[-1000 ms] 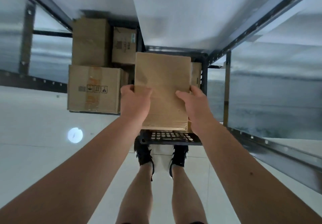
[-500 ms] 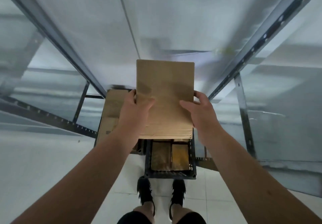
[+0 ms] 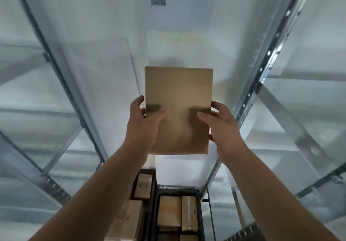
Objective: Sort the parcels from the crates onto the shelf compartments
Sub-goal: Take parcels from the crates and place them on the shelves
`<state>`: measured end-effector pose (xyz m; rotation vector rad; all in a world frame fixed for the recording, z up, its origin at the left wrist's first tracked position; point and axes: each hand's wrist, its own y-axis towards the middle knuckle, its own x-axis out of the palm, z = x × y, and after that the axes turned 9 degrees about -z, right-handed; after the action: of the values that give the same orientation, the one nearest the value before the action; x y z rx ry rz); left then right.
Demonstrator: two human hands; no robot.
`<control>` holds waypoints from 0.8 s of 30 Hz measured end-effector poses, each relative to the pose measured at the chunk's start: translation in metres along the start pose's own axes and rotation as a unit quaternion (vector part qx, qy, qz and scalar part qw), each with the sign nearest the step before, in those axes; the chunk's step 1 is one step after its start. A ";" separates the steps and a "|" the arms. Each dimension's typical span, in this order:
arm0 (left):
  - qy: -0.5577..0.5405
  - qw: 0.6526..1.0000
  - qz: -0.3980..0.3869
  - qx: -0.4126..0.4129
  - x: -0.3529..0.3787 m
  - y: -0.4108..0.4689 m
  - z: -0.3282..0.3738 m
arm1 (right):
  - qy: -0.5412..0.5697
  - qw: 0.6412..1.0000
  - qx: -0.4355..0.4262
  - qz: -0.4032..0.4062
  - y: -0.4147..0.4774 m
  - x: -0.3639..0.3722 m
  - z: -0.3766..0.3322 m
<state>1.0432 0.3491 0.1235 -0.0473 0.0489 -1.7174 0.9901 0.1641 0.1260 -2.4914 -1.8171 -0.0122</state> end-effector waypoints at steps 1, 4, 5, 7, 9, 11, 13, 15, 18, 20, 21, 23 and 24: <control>-0.006 1.000 -0.001 0.016 -0.001 -0.001 0.016 | -0.006 1.000 -0.022 0.000 0.000 0.001 -0.017; -0.021 0.998 -0.018 0.065 -0.003 -0.006 0.063 | -0.014 0.997 -0.081 0.005 -0.002 0.003 -0.067; -0.026 0.996 -0.021 0.082 -0.005 -0.007 0.077 | -0.015 0.995 -0.098 0.004 -0.003 0.004 -0.082; -0.036 0.993 -0.027 0.111 -0.008 -0.009 0.104 | -0.012 0.991 -0.129 0.008 -0.006 0.005 -0.110; -0.046 0.990 -0.029 0.130 -0.011 -0.011 0.129 | -0.013 0.987 -0.158 0.015 -0.008 0.006 -0.135; -0.057 0.986 -0.032 0.151 -0.015 -0.011 0.150 | -0.011 0.984 -0.175 0.025 -0.011 0.008 -0.157; -0.068 0.980 -0.041 0.182 -0.019 -0.014 0.168 | -0.010 0.981 -0.193 0.029 -0.012 0.011 -0.173; -0.084 0.973 -0.040 0.209 -0.022 -0.014 0.182 | 0.001 0.977 -0.213 0.026 -0.012 0.013 -0.184; -0.089 0.970 -0.037 0.224 -0.024 -0.014 0.192 | 0.016 0.977 -0.213 0.018 -0.015 0.016 -0.194; -0.087 0.969 -0.034 0.227 -0.025 -0.014 0.193 | 0.024 0.978 -0.207 0.016 -0.015 0.017 -0.197; -0.081 0.969 -0.035 0.231 -0.026 -0.014 0.193 | 0.025 0.979 -0.202 0.015 -0.015 0.017 -0.197; -0.071 0.970 -0.034 0.229 -0.026 -0.010 0.191 | 0.038 0.982 -0.184 0.011 -0.013 0.017 -0.196; -0.071 0.971 -0.034 0.226 -0.026 -0.008 0.190 | 0.049 0.983 -0.177 0.006 -0.012 0.016 -0.196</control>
<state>1.0508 0.3753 0.3137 0.1674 -0.4538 -1.7533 0.9886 0.1734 0.3228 -2.6679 -1.9006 -0.4914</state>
